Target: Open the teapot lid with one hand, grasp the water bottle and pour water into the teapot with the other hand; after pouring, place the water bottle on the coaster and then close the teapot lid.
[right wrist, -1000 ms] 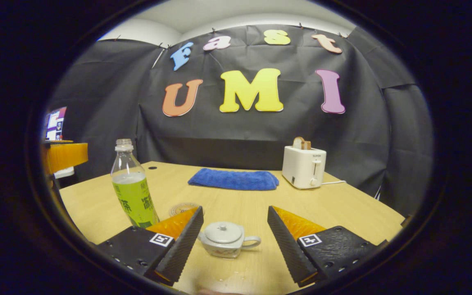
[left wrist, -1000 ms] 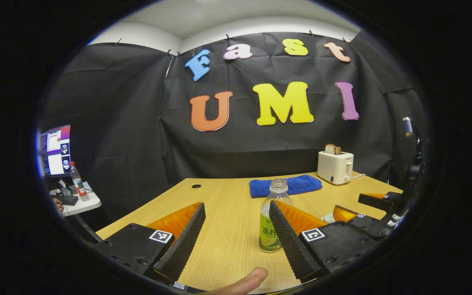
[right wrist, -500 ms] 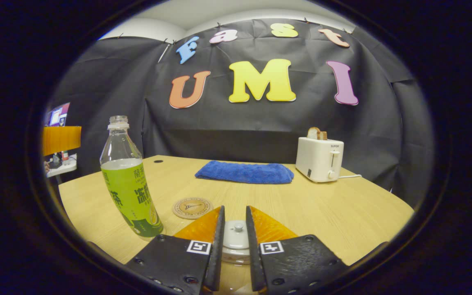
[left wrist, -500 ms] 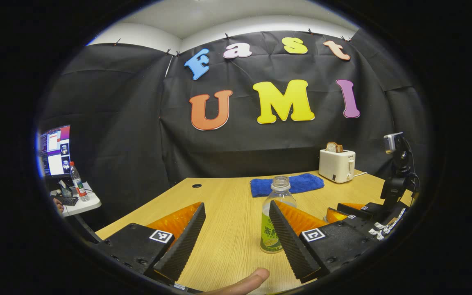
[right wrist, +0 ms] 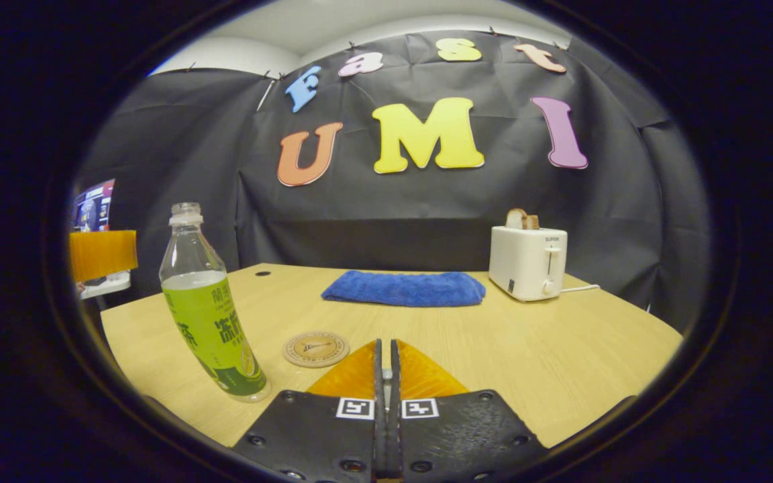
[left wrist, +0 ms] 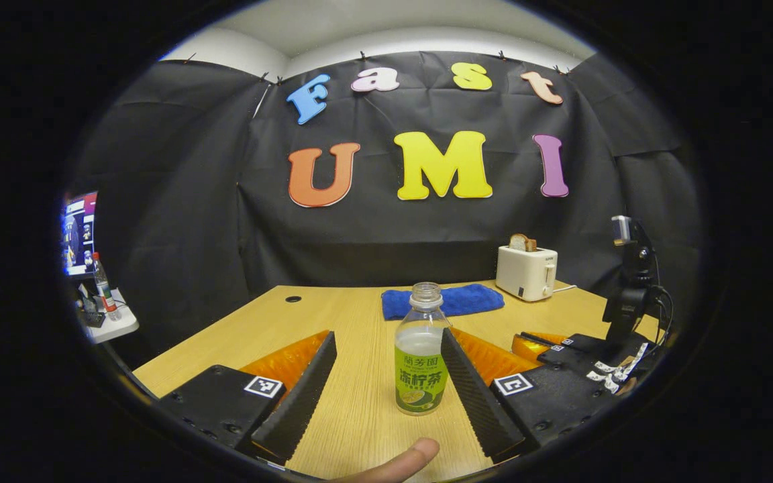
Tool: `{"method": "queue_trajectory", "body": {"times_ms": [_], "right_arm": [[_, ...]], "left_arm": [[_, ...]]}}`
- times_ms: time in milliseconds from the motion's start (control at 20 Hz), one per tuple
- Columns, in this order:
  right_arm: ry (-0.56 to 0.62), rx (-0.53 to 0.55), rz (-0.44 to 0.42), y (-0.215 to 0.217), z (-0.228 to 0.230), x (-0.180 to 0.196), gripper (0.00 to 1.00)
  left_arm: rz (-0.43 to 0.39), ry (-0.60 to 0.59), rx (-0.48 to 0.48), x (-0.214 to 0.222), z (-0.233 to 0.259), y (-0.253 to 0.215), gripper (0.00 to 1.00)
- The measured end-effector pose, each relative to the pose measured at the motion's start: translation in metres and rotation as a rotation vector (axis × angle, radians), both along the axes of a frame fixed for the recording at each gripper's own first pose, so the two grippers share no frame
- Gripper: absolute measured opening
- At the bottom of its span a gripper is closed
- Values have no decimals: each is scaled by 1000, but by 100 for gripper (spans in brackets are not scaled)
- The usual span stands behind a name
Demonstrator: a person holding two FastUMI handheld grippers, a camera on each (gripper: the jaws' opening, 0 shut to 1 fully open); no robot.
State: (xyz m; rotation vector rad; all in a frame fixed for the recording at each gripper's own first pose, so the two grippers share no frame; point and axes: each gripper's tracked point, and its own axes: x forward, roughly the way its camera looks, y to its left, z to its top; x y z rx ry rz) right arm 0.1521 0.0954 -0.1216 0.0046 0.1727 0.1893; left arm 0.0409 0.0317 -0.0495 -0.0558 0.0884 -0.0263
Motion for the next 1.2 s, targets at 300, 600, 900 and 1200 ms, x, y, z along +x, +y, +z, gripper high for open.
{"method": "queue_trajectory", "body": {"times_ms": [300, 600, 900, 1200], "right_arm": [[-38, 41, 20, -6, 41, -4, 0], [-66, 63, 14, -24, 65, -27, 0], [-117, 93, -31, -55, 93, -41, 0], [-164, 75, -70, -85, 100, -52, 0]], "left_arm": [[-70, 20, -25, 5, -13, -21, 98], [-81, 24, -69, 21, -32, -22, 97], [-64, -64, -36, 45, -46, -25, 98], [-73, -88, -42, 63, -46, -36, 98]]}}
